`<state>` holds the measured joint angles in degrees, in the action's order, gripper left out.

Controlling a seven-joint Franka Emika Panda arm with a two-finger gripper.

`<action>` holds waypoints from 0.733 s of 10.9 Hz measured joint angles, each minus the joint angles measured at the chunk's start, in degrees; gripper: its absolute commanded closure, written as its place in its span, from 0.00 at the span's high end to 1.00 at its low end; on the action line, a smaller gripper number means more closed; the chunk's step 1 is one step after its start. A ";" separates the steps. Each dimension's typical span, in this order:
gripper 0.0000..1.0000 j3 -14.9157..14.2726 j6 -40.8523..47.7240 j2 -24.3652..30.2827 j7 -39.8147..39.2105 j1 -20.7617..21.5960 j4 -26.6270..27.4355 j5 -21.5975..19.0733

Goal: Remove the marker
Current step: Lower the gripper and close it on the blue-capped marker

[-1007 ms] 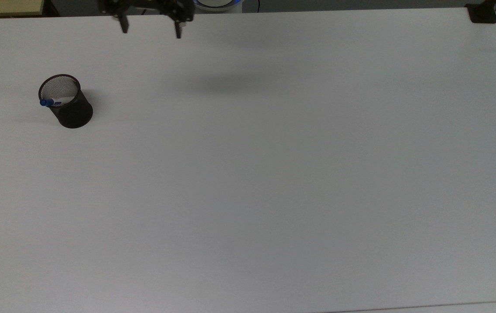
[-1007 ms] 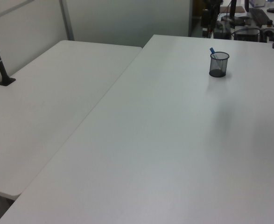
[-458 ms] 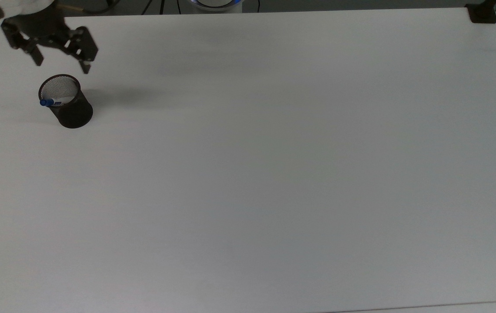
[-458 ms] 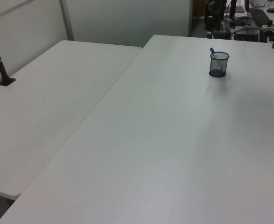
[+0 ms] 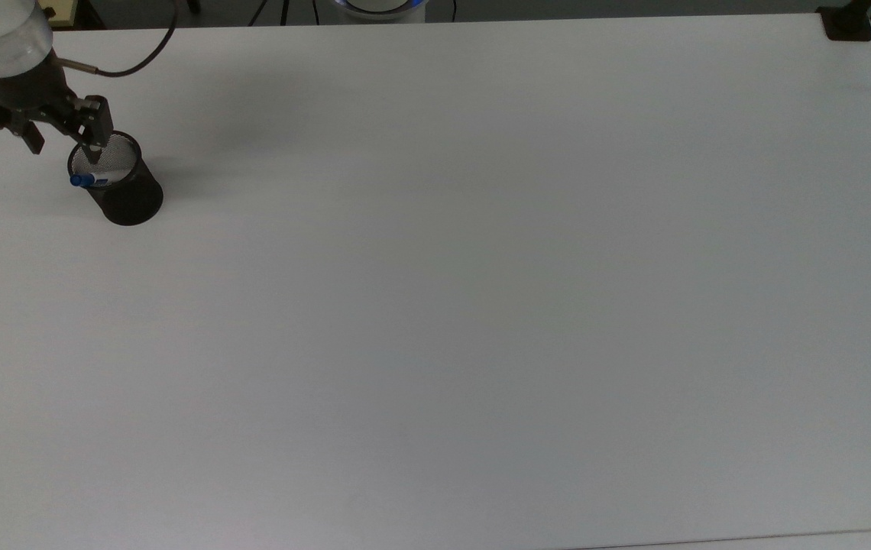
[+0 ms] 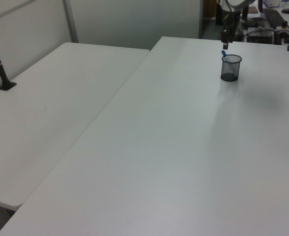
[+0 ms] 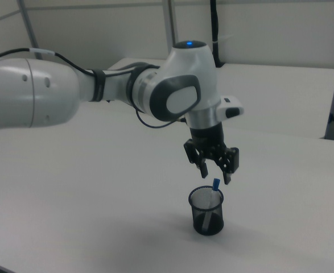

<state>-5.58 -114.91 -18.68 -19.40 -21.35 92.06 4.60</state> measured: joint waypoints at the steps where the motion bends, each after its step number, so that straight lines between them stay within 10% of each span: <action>1: 0.48 0.00 -1.04 -0.81 -0.30 -0.29 0.04 0.11; 8: 0.30 0.94 -2.86 -1.90 -0.33 -0.14 1.11 0.10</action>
<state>-4.63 -117.77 -20.58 -19.74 -21.49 93.17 4.70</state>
